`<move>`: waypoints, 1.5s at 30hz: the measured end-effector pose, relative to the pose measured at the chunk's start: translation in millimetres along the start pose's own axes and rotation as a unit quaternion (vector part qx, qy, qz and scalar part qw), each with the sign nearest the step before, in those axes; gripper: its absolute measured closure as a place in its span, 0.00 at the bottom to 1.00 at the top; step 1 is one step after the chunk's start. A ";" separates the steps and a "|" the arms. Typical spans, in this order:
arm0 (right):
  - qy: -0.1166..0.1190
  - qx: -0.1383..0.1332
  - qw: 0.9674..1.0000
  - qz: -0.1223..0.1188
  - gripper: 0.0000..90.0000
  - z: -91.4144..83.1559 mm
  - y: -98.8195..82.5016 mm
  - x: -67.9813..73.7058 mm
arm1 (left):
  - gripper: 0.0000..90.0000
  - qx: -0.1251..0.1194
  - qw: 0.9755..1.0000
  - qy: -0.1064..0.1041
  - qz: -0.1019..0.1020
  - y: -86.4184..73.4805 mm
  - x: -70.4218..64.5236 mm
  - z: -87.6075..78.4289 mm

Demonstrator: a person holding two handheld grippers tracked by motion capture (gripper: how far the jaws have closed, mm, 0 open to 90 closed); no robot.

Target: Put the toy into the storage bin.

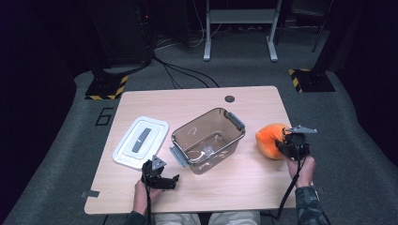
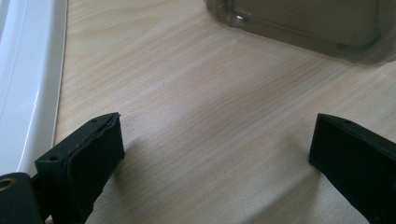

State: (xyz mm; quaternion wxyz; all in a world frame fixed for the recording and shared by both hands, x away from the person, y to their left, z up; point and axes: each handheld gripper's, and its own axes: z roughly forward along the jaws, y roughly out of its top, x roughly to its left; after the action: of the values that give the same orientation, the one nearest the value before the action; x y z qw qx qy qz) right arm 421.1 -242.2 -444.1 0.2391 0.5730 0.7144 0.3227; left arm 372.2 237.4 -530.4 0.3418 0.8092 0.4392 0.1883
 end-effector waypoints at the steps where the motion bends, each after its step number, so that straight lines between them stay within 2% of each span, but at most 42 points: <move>1: 0.004 0.002 1.000 -0.001 0.84 -1.6 -0.4 1.9 | 0.03 0.000 1.000 0.000 0.000 0.0 0.0 0.0; 4: 0.013 0.003 1.000 -0.014 0.84 -6.1 -1.4 6.2 | 0.03 0.000 1.000 0.000 0.000 0.0 -0.1 0.0; 11: 0.037 0.010 0.999 -0.024 0.84 -14.4 -3.3 18.7 | 0.03 0.000 1.000 0.001 -0.001 -0.2 -0.2 -0.2; 14: 0.042 0.018 0.998 -0.034 0.80 -15.9 -5.3 25.0 | 0.03 0.000 1.000 0.001 -0.001 -0.2 -0.3 -0.2; 17: 0.042 0.031 0.998 -0.027 0.67 -15.3 -6.4 27.5 | 0.03 -0.001 1.000 0.001 -0.001 -0.3 -0.3 -0.2; 18: 0.051 0.037 0.998 -0.018 0.58 -16.1 -5.9 26.1 | 0.03 0.000 1.000 0.001 -0.001 -0.3 -0.3 -0.2; 21: 0.066 0.024 0.997 0.020 0.33 -21.5 -3.5 20.3 | 0.03 0.000 1.000 0.001 -0.001 -0.3 -0.3 -0.2; 22: 0.059 0.017 0.998 0.033 0.26 -24.0 -1.4 18.5 | 0.03 0.000 1.000 0.001 -0.001 -0.3 -0.3 -0.2; 25: 0.043 0.012 0.998 0.055 0.17 -24.9 4.0 15.6 | 0.03 0.000 1.000 0.001 -0.001 -0.3 -0.2 -0.4; 28: 0.024 0.025 0.996 0.085 0.17 -17.5 7.6 11.3 | 0.03 0.002 1.000 0.001 0.001 -0.2 0.0 -0.8; 31: 0.031 0.039 0.993 0.108 0.16 -4.9 7.2 9.8 | 0.03 0.002 1.000 0.001 0.000 -0.3 -0.1 -0.8; 34: 0.028 0.040 0.993 0.107 0.19 4.4 6.3 10.3 | 0.03 0.002 1.000 0.002 0.001 -0.4 -0.1 -0.9; 36: 0.026 0.048 0.993 0.104 0.26 8.9 6.0 11.5 | 0.03 0.002 1.000 0.002 0.000 -0.4 -0.1 -0.9; 38: 0.030 0.055 0.994 0.087 0.40 14.3 5.0 12.3 | 0.03 0.002 1.000 0.002 0.000 -0.4 -0.2 -0.9; 41: 0.030 0.058 0.994 0.086 0.55 15.8 4.7 13.5 | 0.03 0.002 1.000 0.002 0.000 -0.4 -0.2 -0.9; 42: 0.033 0.056 0.995 0.081 0.61 15.3 4.4 13.2 | 0.03 0.002 1.000 0.002 0.000 -0.4 -0.2 -0.9; 45: 0.037 0.042 0.996 0.072 0.72 13.7 3.1 12.0 | 0.03 0.002 1.000 0.002 0.000 -0.4 -0.2 -0.9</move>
State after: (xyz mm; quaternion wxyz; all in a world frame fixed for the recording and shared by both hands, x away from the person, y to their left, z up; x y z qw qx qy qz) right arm 430.2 -227.6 -450.8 0.1648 0.6201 0.6927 0.3293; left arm 371.3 237.8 -530.1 0.3392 0.8096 0.4403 0.1888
